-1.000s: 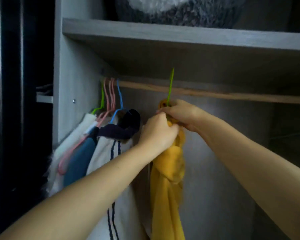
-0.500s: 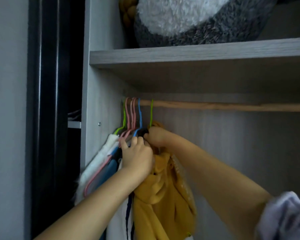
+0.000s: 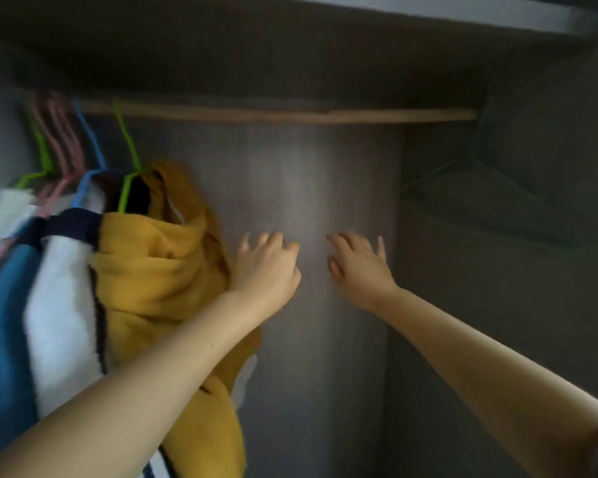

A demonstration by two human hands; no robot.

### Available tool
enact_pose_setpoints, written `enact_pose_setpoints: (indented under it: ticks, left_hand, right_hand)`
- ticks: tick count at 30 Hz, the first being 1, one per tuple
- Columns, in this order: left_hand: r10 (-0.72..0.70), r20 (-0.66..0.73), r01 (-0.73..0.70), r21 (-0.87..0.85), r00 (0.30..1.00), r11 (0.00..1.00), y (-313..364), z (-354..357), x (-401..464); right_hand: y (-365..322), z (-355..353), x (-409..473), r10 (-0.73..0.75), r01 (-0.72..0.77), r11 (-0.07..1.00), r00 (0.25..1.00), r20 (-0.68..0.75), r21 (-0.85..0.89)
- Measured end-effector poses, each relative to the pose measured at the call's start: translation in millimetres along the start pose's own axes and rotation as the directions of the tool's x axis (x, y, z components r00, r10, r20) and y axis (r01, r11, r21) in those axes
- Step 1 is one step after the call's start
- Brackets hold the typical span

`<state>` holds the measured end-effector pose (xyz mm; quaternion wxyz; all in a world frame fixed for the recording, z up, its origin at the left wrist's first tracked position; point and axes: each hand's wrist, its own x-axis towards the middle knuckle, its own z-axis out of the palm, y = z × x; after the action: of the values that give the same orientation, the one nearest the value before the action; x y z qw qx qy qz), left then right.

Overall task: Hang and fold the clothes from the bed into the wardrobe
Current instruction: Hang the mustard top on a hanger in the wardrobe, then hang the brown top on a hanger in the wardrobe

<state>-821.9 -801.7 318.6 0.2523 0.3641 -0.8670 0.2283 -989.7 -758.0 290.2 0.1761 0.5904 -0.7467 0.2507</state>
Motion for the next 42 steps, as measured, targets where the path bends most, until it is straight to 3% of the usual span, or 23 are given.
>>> enact_pose_setpoints:
  ticks: [4, 11, 16, 23, 30, 37, 42]
  left_hand:
    - [0.196, 0.016, -0.185, -0.261, 0.981, 0.947, 100.6, 44.6, -17.9]
    - [0.534, -0.005, -0.439, -0.574, 0.846, 0.691, 326.4, 73.9, -102.8]
    - [0.735, 0.033, -0.487, -0.728, 0.677, 0.482, 479.1, 50.6, -176.4]
    - [0.897, 0.032, -0.52, -0.806, 0.442, 0.285, 643.5, 11.4, -258.1]
    - [0.966, 0.071, -0.531, -0.825, 0.247, 0.196, 766.6, 11.1, -288.6]
    - [0.994, 0.084, -0.555, -0.825, 0.068, 0.108, 904.1, 15.9, -260.8]
    - [1.0, 0.009, -0.639, -0.769, 0.015, 0.016, 1004.1, -0.3, -235.6]
  right_hand:
    - [81.8, -6.8, -102.2, 0.131, -0.13, 0.987, 0.991, 0.008, -0.091]
    - [200.1, -52.2, -332.9, 0.424, -0.404, 0.901, 0.897, 0.124, -0.158]
    - [265.4, -116.4, -511.4, 0.746, -0.693, 0.66, 0.651, 0.143, -0.29]
    - [301.7, -193.9, -705.6, 0.965, -0.875, 0.261, 0.242, 0.098, -0.409]
    - [343.4, -211.6, -797.9, 0.999, -0.92, -0.002, -0.02, 0.043, -0.391]
    - [438.7, -238.1, -846.5, 0.965, -0.895, -0.249, -0.259, -0.023, -0.37]
    - [497.5, -267.3, -873.5, 0.917, -0.843, -0.399, -0.375, -0.139, -0.359]
